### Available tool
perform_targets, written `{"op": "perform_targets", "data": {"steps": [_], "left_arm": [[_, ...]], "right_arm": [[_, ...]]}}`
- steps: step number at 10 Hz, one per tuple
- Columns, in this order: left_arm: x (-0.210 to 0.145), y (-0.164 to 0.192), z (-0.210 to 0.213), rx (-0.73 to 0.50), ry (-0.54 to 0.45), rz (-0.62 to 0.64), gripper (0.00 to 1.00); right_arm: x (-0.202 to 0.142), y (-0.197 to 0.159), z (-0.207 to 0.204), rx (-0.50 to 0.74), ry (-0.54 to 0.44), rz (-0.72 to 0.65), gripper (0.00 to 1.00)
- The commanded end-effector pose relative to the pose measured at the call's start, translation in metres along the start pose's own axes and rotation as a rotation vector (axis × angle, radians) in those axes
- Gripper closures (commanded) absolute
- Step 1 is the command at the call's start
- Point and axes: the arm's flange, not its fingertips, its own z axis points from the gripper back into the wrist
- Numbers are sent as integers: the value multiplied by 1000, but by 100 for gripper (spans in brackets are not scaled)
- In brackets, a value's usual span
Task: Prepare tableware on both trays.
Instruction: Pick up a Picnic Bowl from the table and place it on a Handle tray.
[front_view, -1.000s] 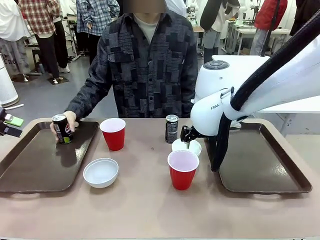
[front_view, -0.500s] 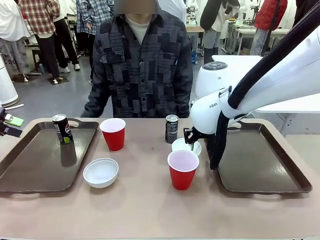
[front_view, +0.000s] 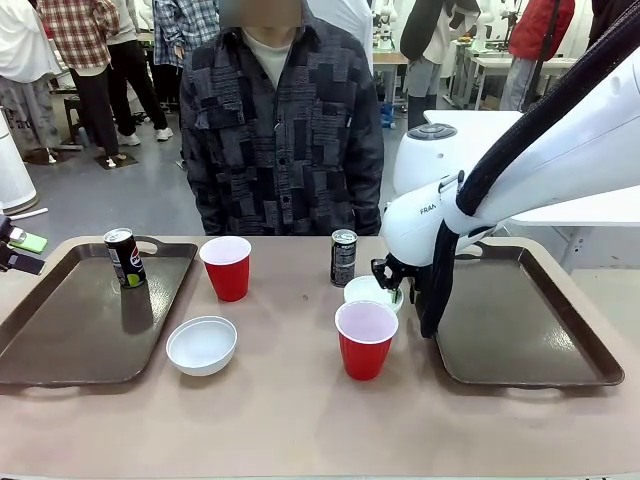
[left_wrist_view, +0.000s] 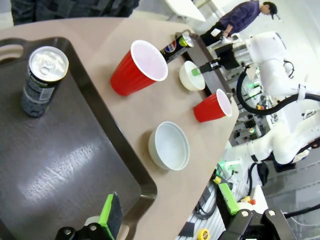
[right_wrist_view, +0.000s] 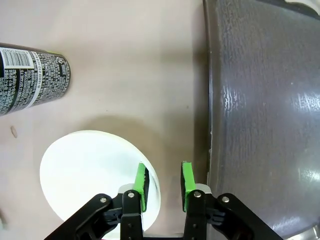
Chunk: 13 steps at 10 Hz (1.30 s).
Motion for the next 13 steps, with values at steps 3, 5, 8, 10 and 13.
{"op": "perform_targets", "data": {"steps": [3,5,8,10,13], "left_arm": [[1,0,1,-14,-16,-3,0],[1,0,1,-14,-16,-3,0],[1,0,1,-14,-16,-3,0],[1,0,1,-14,-16,-3,0],[1,0,1,-14,-16,-3,0]], "right_arm": [[5,3,-1,3,22,-20,92],[4,2,-1,7,31,-21,100],[1,-2,4,9,36,-16,100],[-15,-7,33,30,16,13,100],[-44,-25,99,53,-64,35,100]]}}
